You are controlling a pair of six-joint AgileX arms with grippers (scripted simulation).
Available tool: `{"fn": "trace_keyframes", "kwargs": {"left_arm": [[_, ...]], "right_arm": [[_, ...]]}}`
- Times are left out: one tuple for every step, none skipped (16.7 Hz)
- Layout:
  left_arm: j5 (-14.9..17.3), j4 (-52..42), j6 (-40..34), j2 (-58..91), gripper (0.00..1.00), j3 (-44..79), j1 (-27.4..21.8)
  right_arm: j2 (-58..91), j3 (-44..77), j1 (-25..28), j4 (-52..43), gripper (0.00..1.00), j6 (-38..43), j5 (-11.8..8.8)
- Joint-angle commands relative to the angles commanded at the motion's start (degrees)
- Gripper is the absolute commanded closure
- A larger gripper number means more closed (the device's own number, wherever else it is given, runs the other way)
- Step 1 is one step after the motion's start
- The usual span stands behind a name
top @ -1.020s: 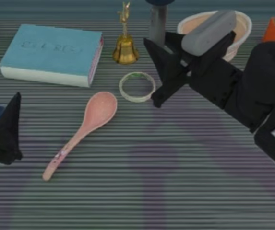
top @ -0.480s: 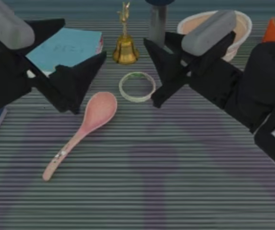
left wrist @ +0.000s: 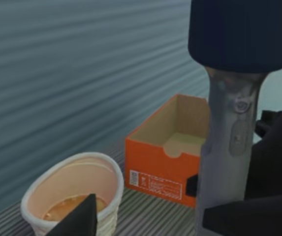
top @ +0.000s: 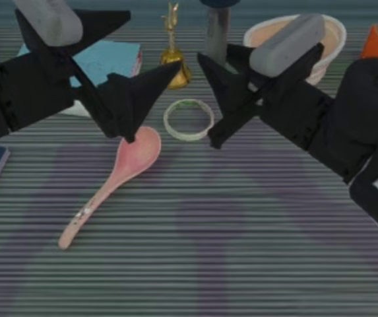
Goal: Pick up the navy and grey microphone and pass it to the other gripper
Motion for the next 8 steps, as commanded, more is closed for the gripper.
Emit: {"fn": "trace_keyframes", "kwargs": {"left_arm": [[-0.1, -0.1, 0.0, -0.2, 0.0, -0.2, 0.3], [-0.2, -0.1, 0.0, 0.0, 0.0, -0.1, 0.2], [-0.6, 0.2, 0.0, 0.7, 0.0, 0.6, -0.4], [-1.2, 0.6, -0.1, 2.1, 0.0, 1.8, -1.2], [-2.2, 1.1, -0.1, 4.1, 0.0, 3.4, -2.2], [-3.3, 1.7, -0.1, 6.6, 0.0, 5.2, -3.4], [-4.6, 2.3, -0.2, 9.3, 0.0, 7.2, -4.7], [-5.9, 3.0, -0.2, 12.0, 0.0, 9.2, -6.0]], "right_arm": [[0.0, 0.0, 0.0, 0.0, 1.0, 0.0, 0.0], [0.0, 0.0, 0.0, 0.0, 1.0, 0.0, 0.0], [0.0, 0.0, 0.0, 0.0, 1.0, 0.0, 0.0], [0.0, 0.0, 0.0, 0.0, 1.0, 0.0, 0.0], [0.0, 0.0, 0.0, 0.0, 1.0, 0.0, 0.0], [0.0, 0.0, 0.0, 0.0, 1.0, 0.0, 0.0], [0.0, 0.0, 0.0, 0.0, 1.0, 0.0, 0.0], [0.0, 0.0, 0.0, 0.0, 1.0, 0.0, 0.0]]}}
